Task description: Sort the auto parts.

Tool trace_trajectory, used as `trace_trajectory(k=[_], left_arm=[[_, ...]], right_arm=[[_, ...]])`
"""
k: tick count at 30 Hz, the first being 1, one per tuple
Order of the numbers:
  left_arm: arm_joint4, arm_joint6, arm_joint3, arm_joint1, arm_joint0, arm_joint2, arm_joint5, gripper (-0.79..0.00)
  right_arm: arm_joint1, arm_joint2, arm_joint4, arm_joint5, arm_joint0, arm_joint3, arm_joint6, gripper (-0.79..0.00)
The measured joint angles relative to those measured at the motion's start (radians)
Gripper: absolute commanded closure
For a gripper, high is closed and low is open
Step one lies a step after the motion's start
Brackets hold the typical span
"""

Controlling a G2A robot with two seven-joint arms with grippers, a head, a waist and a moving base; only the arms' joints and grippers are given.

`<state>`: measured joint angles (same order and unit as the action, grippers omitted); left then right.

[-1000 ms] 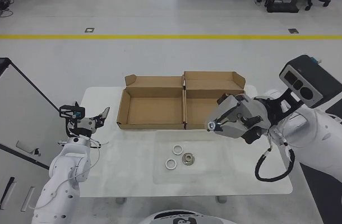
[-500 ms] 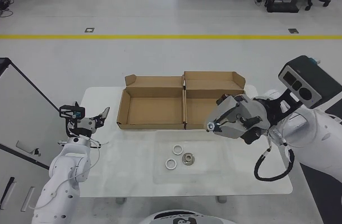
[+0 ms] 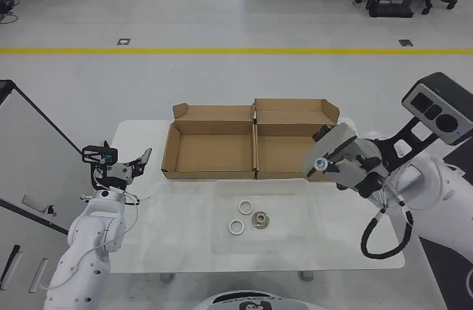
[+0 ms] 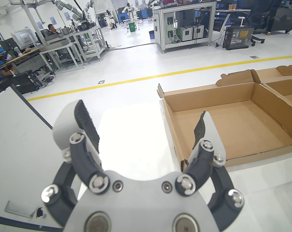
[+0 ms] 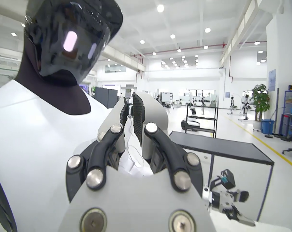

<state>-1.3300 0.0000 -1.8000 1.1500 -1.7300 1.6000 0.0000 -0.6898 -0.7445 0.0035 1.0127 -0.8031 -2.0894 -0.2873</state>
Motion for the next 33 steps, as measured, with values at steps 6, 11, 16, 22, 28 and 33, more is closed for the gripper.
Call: trace_trajectory(k=[6, 11, 16, 22, 28, 33], left_arm=[[0.0, 0.0, 0.0, 0.0, 0.0, 0.0, 0.0, -0.785], [0.0, 0.0, 0.0, 0.0, 0.0, 0.0, 0.0, -0.785], [0.0, 0.0, 0.0, 0.0, 0.0, 0.0, 0.0, -0.785], [0.0, 0.0, 0.0, 0.0, 0.0, 0.0, 0.0, -0.785], [0.0, 0.0, 0.0, 0.0, 0.0, 0.0, 0.0, -0.785], [0.0, 0.0, 0.0, 0.0, 0.0, 0.0, 0.0, -0.785]], right_arm=[[-0.019, -0.066, -0.065, -0.002, -0.078, -0.014, -0.072, 0.0], [-0.024, -0.122, -0.13, -0.044, -0.126, -0.017, -0.031, 0.0], [-0.021, -0.175, -0.174, -0.087, -0.16, -0.032, 0.069, 0.0], [-0.017, -0.224, -0.182, -0.135, -0.188, -0.057, 0.197, 0.0], [-0.023, -0.26, -0.143, -0.125, -0.218, -0.076, 0.219, 0.0], [-0.036, -0.278, -0.099, -0.073, -0.244, -0.08, 0.165, 0.0]])
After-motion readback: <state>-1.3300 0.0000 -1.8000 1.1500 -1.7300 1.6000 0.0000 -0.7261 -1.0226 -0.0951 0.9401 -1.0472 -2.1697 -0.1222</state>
